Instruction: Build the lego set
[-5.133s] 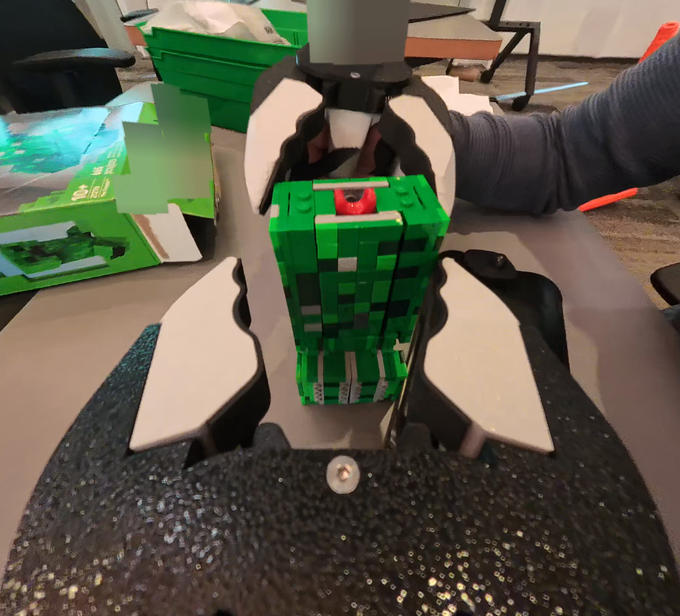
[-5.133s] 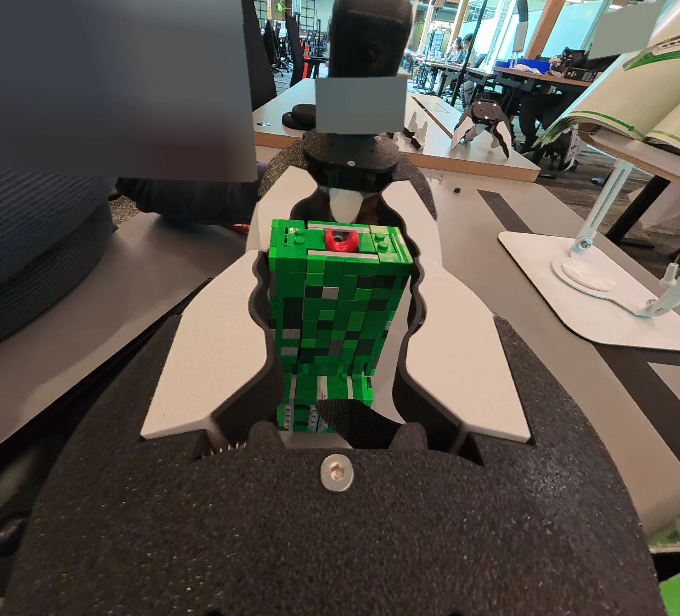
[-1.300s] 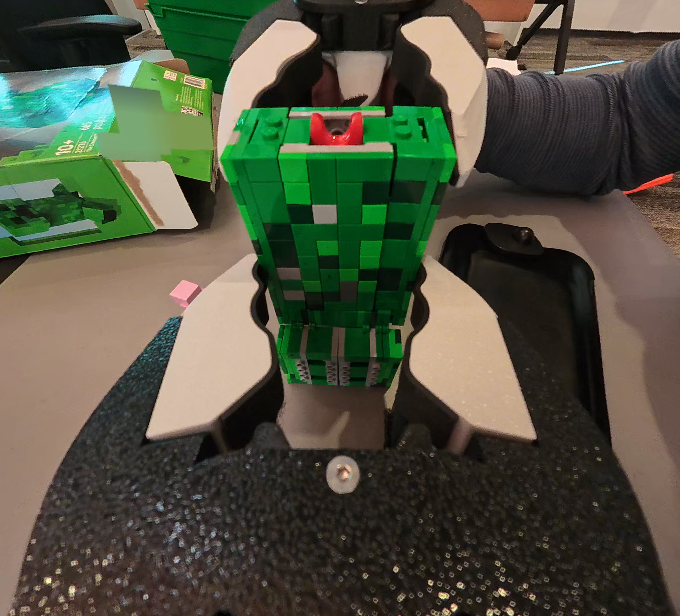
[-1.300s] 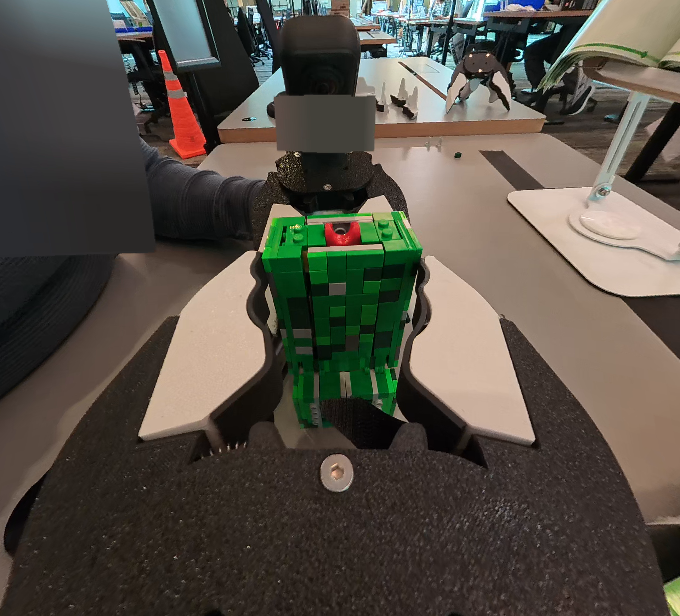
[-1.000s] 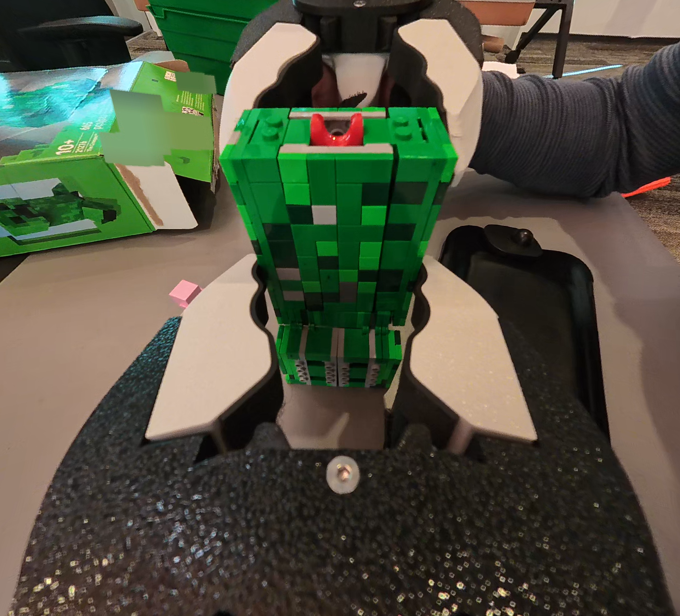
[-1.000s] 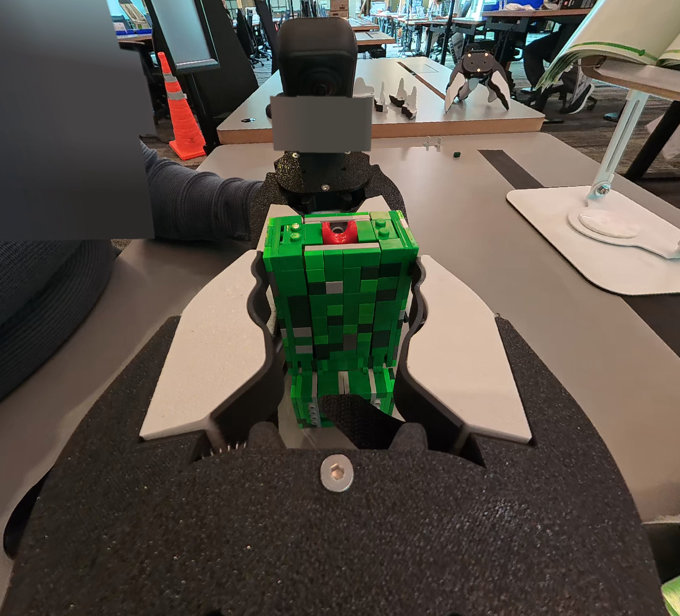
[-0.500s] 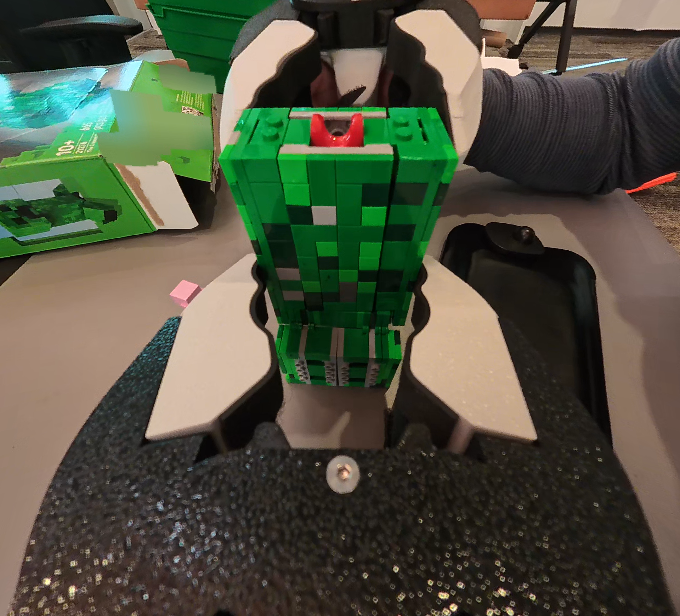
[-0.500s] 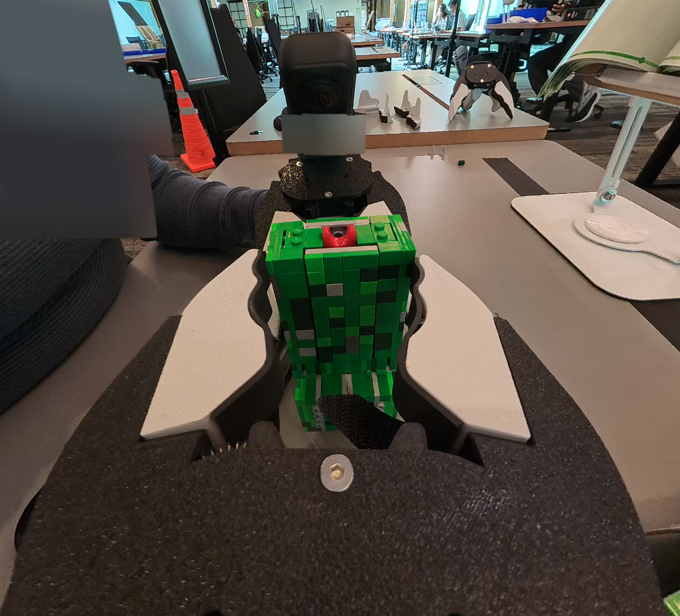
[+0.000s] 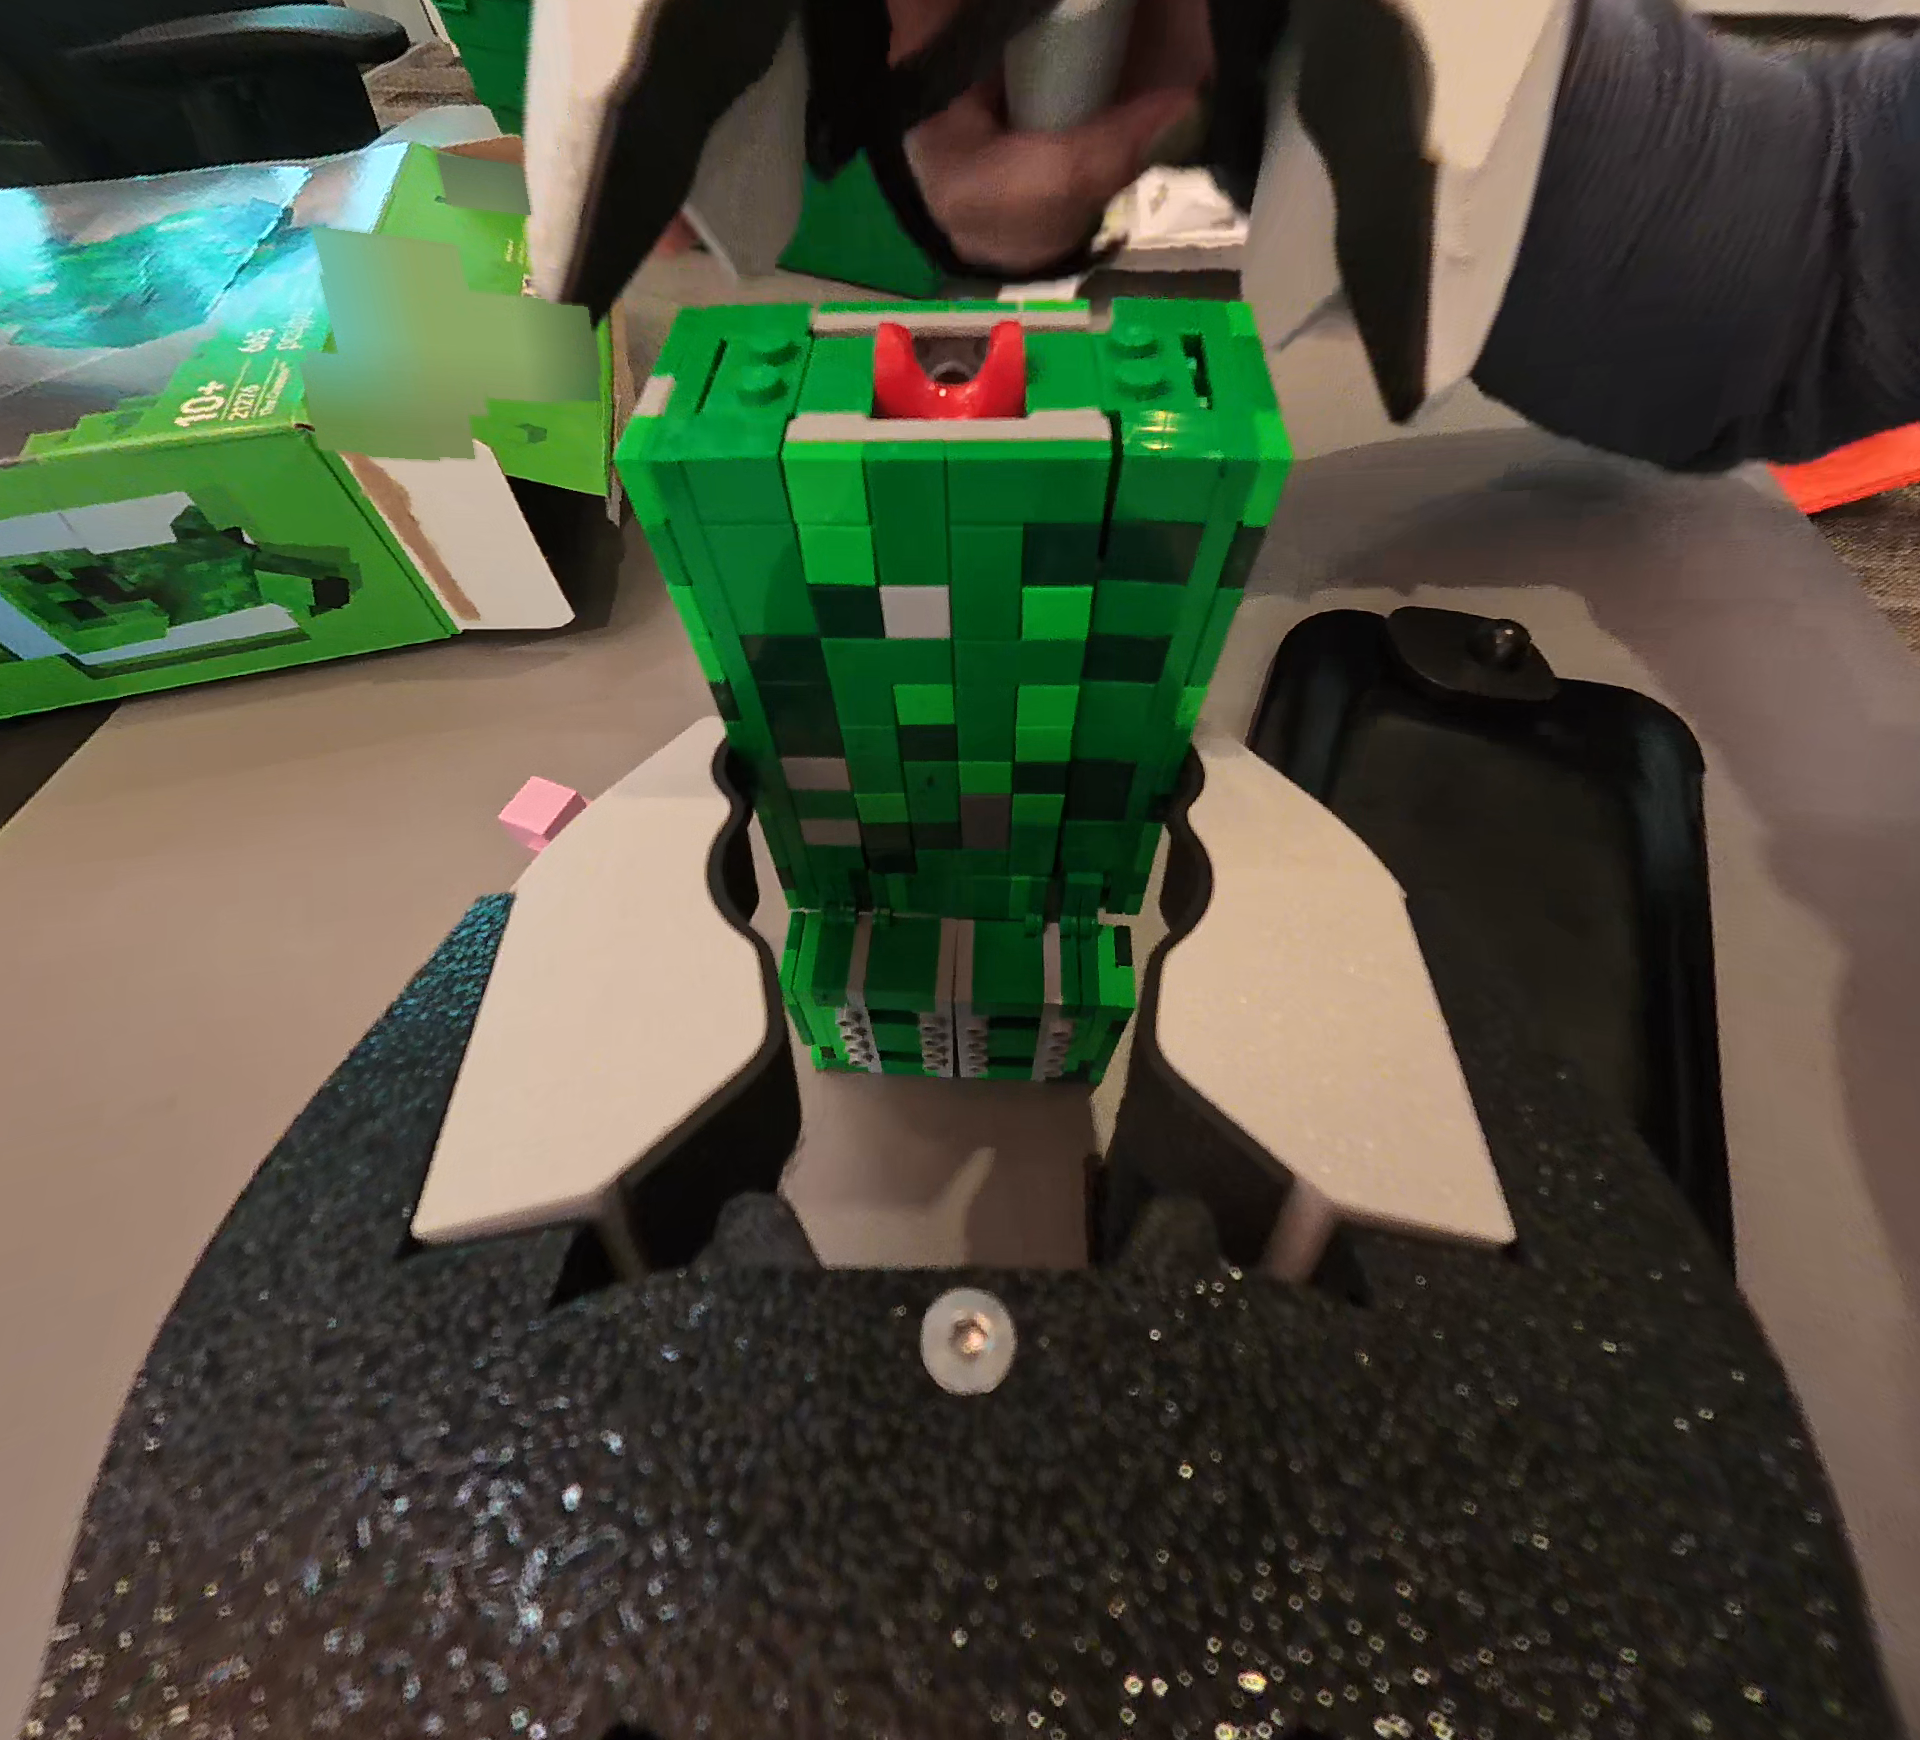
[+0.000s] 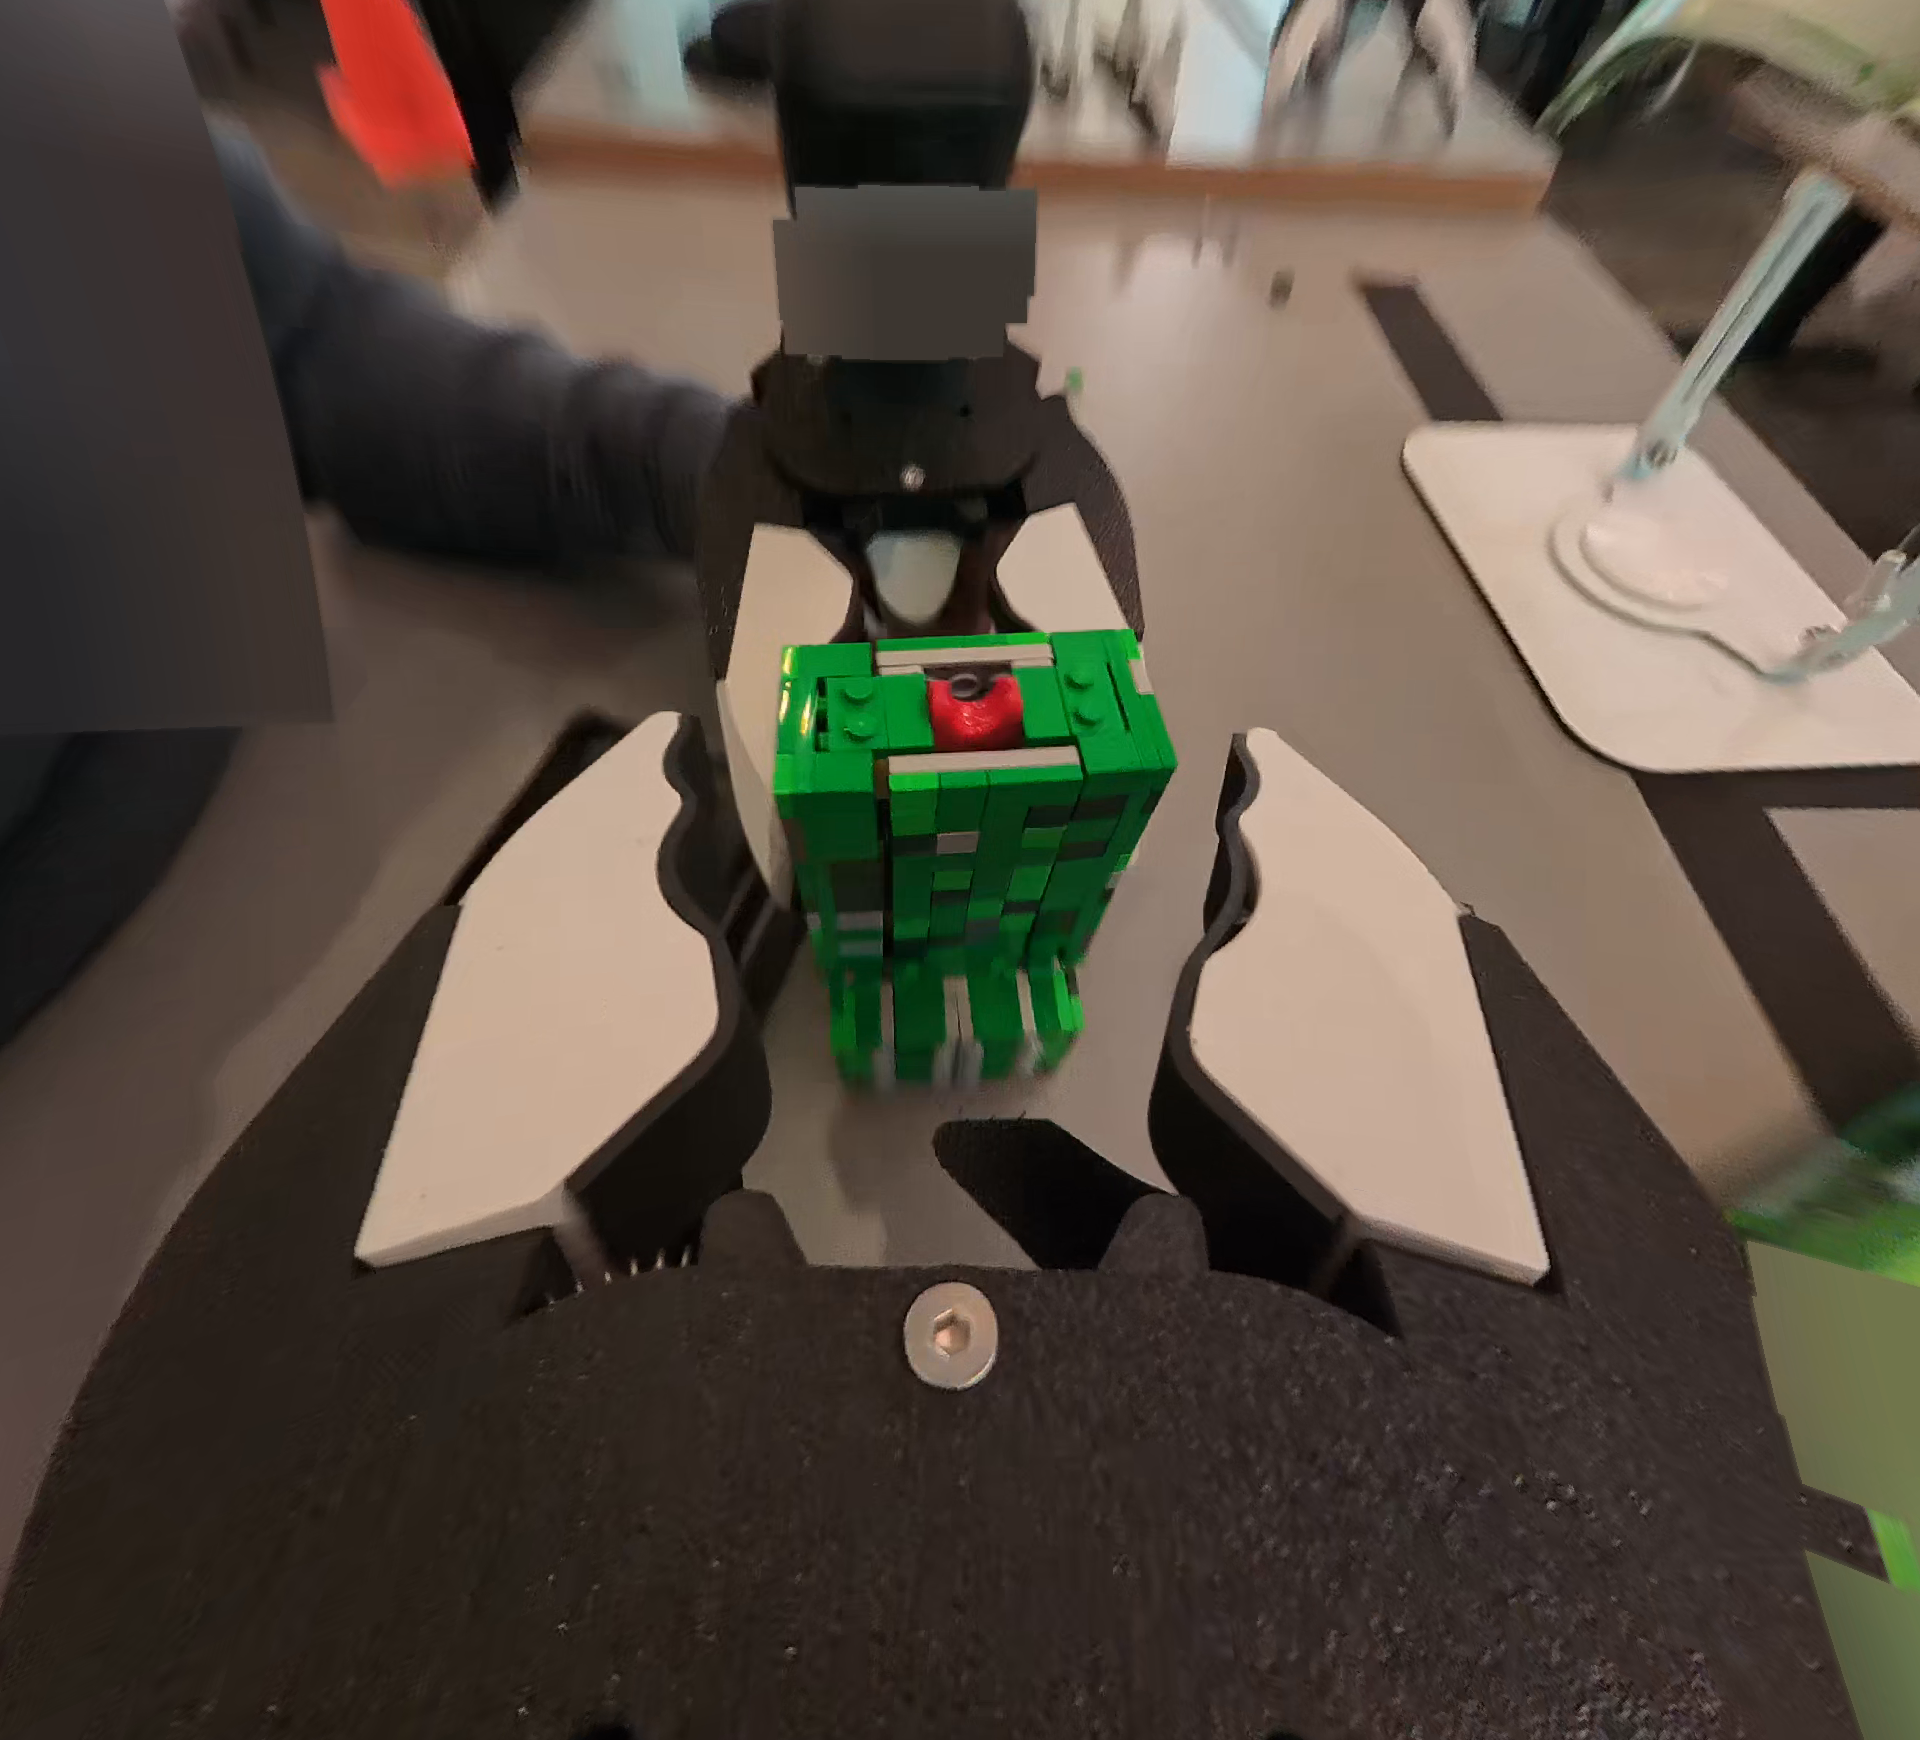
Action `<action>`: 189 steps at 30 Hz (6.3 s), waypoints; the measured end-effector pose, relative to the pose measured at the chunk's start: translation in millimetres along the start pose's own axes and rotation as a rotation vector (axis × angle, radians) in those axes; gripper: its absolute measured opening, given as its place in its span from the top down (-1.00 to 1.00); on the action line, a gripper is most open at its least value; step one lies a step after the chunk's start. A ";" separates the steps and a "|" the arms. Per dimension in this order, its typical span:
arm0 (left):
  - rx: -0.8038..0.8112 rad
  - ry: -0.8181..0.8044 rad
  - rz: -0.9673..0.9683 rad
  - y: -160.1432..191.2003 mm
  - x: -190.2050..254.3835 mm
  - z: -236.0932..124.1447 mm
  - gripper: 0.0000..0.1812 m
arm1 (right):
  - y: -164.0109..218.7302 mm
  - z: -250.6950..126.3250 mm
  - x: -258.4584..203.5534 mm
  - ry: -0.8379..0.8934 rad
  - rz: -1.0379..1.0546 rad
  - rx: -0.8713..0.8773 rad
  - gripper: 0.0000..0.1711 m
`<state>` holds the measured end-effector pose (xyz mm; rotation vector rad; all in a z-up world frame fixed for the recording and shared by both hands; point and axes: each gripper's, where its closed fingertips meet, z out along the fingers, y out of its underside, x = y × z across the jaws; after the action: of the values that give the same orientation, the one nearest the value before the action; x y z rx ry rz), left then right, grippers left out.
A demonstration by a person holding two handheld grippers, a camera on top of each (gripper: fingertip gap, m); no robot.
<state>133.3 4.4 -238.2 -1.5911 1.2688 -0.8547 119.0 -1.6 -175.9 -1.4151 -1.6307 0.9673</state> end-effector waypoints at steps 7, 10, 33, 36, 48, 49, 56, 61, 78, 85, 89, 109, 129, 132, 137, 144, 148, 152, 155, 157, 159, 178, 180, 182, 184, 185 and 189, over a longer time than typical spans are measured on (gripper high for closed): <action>-0.009 -0.002 0.006 0.4 0.4 -0.3 0.16 | 7.2 3.5 -1.7 -0.088 -0.092 -0.569 -0.08; -0.014 -0.004 0.008 0.7 0.4 -0.5 0.16 | 14.2 4.8 1.3 -0.109 -0.131 -0.721 0.05; 0.006 0.013 -0.001 -0.9 1.8 -1.0 0.12 | 16.0 5.3 0.8 -0.113 -0.119 -0.816 0.14; 0.159 -0.006 -0.004 -27.6 1.3 -11.1 0.12 | 15.8 5.5 0.6 -0.111 -0.117 -0.810 0.14; 0.163 -0.010 0.016 -30.4 -0.3 -16.5 0.18 | 15.5 6.6 0.9 -0.102 -0.122 -0.819 0.13; 0.163 -0.010 0.015 -30.4 -0.4 -16.6 0.19 | 15.4 6.7 0.9 -0.102 -0.122 -0.820 0.13; 0.169 -0.011 0.016 -30.7 -0.2 -16.6 0.19 | 15.0 7.3 0.7 -0.095 -0.116 -0.800 0.13; 0.060 -0.040 0.009 -14.6 -4.6 -10.7 -0.06 | 14.5 7.8 0.8 -0.088 -0.106 -0.778 0.14; -0.020 -0.051 0.023 3.9 -2.0 5.8 0.14 | 14.9 7.7 1.8 -0.086 -0.104 -0.785 0.14; -0.013 -0.049 0.024 3.8 -1.9 5.7 0.14 | 14.5 8.2 1.6 -0.080 -0.097 -0.766 0.13; -0.014 -0.045 0.021 3.7 -2.2 5.2 0.14 | 13.5 7.6 3.3 -0.036 -0.090 -0.669 -0.06; 0.291 0.033 0.016 -47.2 2.5 -32.8 0.13 | 2.3 0.0 1.3 -0.008 0.088 0.174 0.03; 0.293 0.016 0.007 -47.9 0.1 -31.7 0.23 | 6.9 4.4 2.0 -0.052 0.087 0.216 0.19; 0.294 0.020 -0.001 -48.2 0.2 -31.7 0.23 | 6.4 4.5 1.8 -0.046 0.092 0.232 0.19; 0.211 0.035 -0.040 -35.8 0.3 -27.3 0.02 | 6.7 3.6 1.8 -0.026 0.110 0.277 0.16; -0.013 -0.007 0.062 6.8 3.6 -14.7 -0.03 | 50.4 11.8 -4.6 0.008 0.124 0.139 -0.11; -0.070 -0.019 0.091 18.0 2.9 -7.4 0.07 | 64.4 24.8 -5.2 0.021 0.100 0.085 -0.11; -0.073 -0.022 0.085 19.7 0.8 -8.5 0.16 | 66.6 31.1 -4.8 0.012 0.083 0.083 -0.04; -0.071 -0.016 0.080 20.3 0.8 -8.4 0.17 | 68.8 33.8 -4.6 0.015 0.060 0.070 0.09; -0.069 -0.011 0.074 20.6 0.9 -8.1 0.17 | 69.2 33.8 -3.2 0.024 0.054 0.071 0.14; -0.094 -0.006 0.061 25.5 0.5 -6.8 0.15 | 69.2 33.6 -3.3 0.024 0.057 0.075 0.14; -0.111 -0.013 0.064 30.4 0.2 -3.6 0.19 | 69.7 33.9 -2.8 0.033 0.053 0.081 0.16; -0.108 -0.017 0.068 30.2 0.3 -3.3 0.19 | 69.8 33.6 -2.9 0.033 0.050 0.084 0.16; -0.105 -0.016 0.066 30.0 0.4 -3.1 0.19 | 69.7 33.7 -3.0 0.032 0.050 0.087 0.16; -0.101 -0.014 0.055 29.4 0.4 -2.6 0.18 | 69.6 33.5 -2.8 0.028 0.059 0.093 0.15; -0.099 -0.013 0.048 29.2 0.4 -2.1 0.17 | 69.5 33.4 -2.7 0.025 0.066 0.096 0.15; -0.113 -0.014 0.029 31.4 0.3 -2.2 0.07 | 68.5 29.2 -2.4 0.035 0.086 0.103 0.01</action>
<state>120.4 1.5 -266.8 -1.6596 1.3477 -0.7642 121.7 1.0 -250.3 -1.4337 -1.4838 1.0537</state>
